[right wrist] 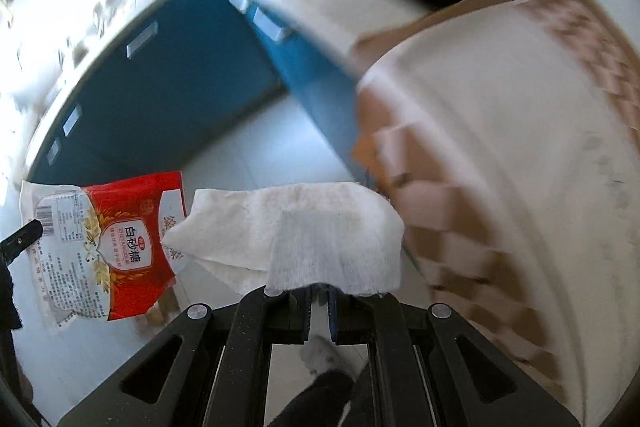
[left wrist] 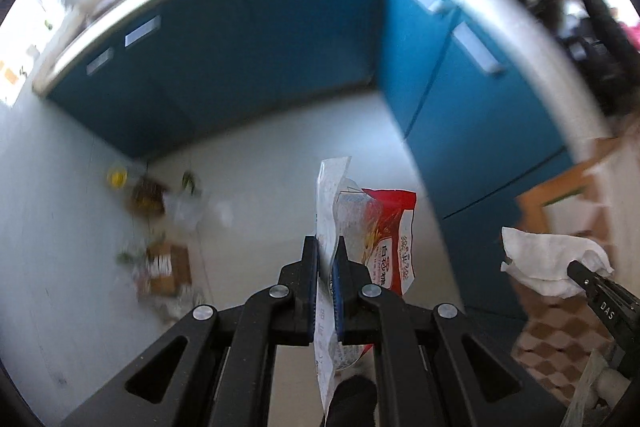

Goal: Collect trash
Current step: 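Carry the tissue and sugar bag to the bin and release both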

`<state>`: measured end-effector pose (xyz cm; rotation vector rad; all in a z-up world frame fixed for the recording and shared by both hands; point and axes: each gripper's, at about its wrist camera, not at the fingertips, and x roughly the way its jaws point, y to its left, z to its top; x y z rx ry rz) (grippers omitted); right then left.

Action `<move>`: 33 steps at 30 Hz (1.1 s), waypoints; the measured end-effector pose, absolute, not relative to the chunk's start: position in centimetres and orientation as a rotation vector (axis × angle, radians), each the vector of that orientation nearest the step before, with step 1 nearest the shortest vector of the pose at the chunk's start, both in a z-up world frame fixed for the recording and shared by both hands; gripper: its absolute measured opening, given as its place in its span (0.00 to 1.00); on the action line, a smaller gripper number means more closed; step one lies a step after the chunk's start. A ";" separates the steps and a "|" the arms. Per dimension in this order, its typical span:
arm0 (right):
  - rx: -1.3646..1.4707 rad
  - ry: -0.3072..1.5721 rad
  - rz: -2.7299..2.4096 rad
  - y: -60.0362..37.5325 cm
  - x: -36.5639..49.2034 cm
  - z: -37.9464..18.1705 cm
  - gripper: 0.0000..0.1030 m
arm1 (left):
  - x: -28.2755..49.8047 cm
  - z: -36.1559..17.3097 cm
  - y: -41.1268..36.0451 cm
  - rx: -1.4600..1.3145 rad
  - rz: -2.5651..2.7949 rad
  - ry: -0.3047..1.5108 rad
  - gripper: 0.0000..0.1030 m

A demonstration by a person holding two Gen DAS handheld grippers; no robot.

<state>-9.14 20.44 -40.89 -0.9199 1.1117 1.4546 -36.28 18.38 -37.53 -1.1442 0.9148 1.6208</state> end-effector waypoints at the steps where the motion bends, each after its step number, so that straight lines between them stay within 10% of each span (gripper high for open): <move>1: -0.974 1.114 1.454 21.1 -10.8 -43.6 0.06 | -37.1 -40.4 18.7 -1.175 1.629 0.937 0.04; 17: -1.374 1.186 1.448 26.6 -23.3 -81.7 0.06 | -44.4 -81.5 22.2 -1.712 1.563 0.951 0.04; 26: -1.491 1.209 1.464 27.0 -27.7 -93.1 0.06 | -45.7 -86.4 21.4 -1.844 1.465 0.870 0.13; 29: -1.507 1.244 1.468 27.2 -28.8 -94.3 0.13 | -45.9 -85.0 21.0 -1.785 1.481 0.885 0.45; 31: -1.510 1.282 1.473 27.1 -29.3 -94.5 0.43 | -46.1 -84.2 20.8 -1.755 1.501 0.870 0.93; 33: -1.500 1.292 1.488 27.0 -29.9 -94.8 0.60 | -46.7 -83.8 20.4 -1.730 1.522 0.874 0.94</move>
